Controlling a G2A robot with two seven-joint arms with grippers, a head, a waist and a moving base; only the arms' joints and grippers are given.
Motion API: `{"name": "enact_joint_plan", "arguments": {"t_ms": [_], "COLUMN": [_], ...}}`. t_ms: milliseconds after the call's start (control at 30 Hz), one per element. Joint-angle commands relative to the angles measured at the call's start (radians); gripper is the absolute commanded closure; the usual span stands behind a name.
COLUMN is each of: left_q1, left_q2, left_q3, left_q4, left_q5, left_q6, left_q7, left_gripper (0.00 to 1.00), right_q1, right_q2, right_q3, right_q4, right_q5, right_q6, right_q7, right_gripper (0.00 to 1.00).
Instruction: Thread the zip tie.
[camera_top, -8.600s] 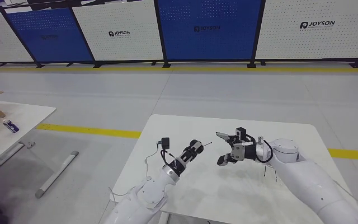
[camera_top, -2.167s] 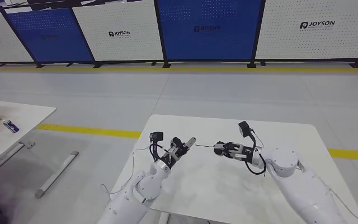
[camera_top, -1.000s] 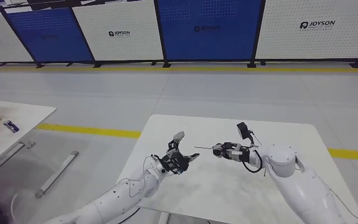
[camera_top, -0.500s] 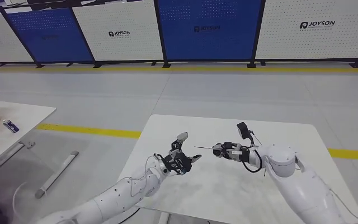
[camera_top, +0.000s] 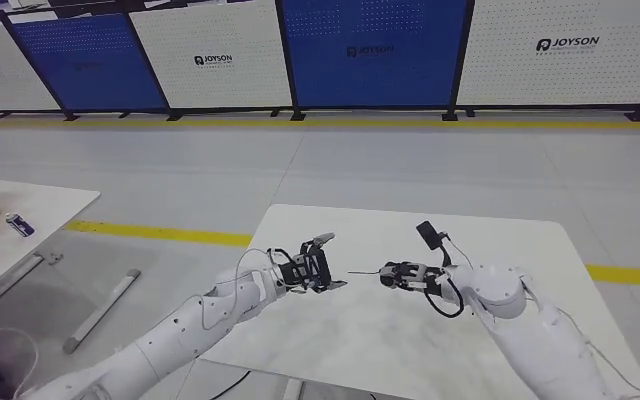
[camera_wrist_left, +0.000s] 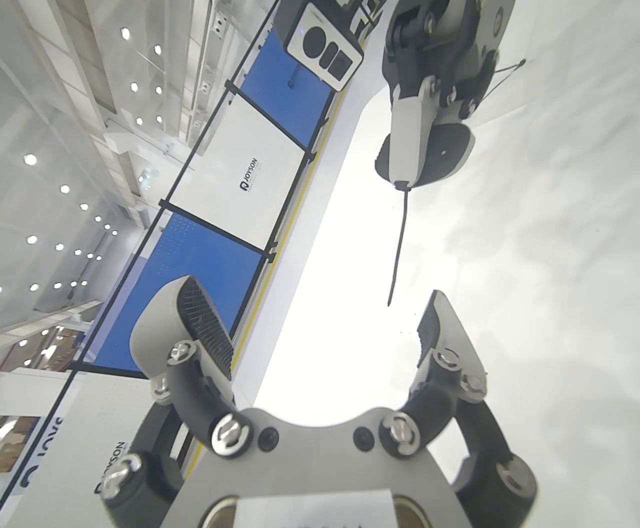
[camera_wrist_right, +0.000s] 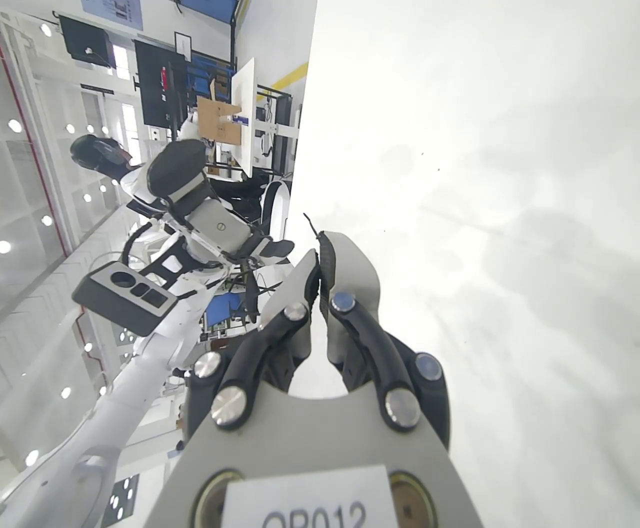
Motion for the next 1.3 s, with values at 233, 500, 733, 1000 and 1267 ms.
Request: {"name": "enact_joint_plan", "arguments": {"t_ms": [233, 500, 733, 1000, 1267], "left_q1": [-0.006, -0.077, -0.14, -0.14, -0.259], "left_q2": [-0.004, 0.033, 0.058, 0.054, 0.059], "left_q3": [0.004, 0.138, 0.194, 0.213, 0.376], "left_q4": [-0.008, -0.021, -0.008, -0.022, -0.035], "left_q5": [-0.043, -0.315, -0.411, -0.434, -0.616], "left_q6": [-0.095, -0.128, -0.128, -0.128, -0.128], "left_q7": [-0.01, 0.015, -0.002, -0.047, -0.127], "left_gripper": [0.0, 0.0, 0.0, 0.0, 0.0], "right_q1": [-0.007, -0.042, -0.064, -0.073, -0.098], "right_q2": [0.0, 0.026, 0.036, 0.038, 0.054], "right_q3": [0.0, -0.006, 0.002, -0.003, -0.01], "right_q4": [-0.006, -0.131, -0.177, -0.188, -0.292], "right_q5": [-0.014, -0.258, -0.329, -0.37, -0.557], "right_q6": [-0.003, -0.08, -0.132, -0.156, -0.247], "right_q7": [-0.019, -0.019, -0.012, -0.03, -0.003], "right_gripper": [1.0, 1.0, 1.0, 1.0, 1.0]}}
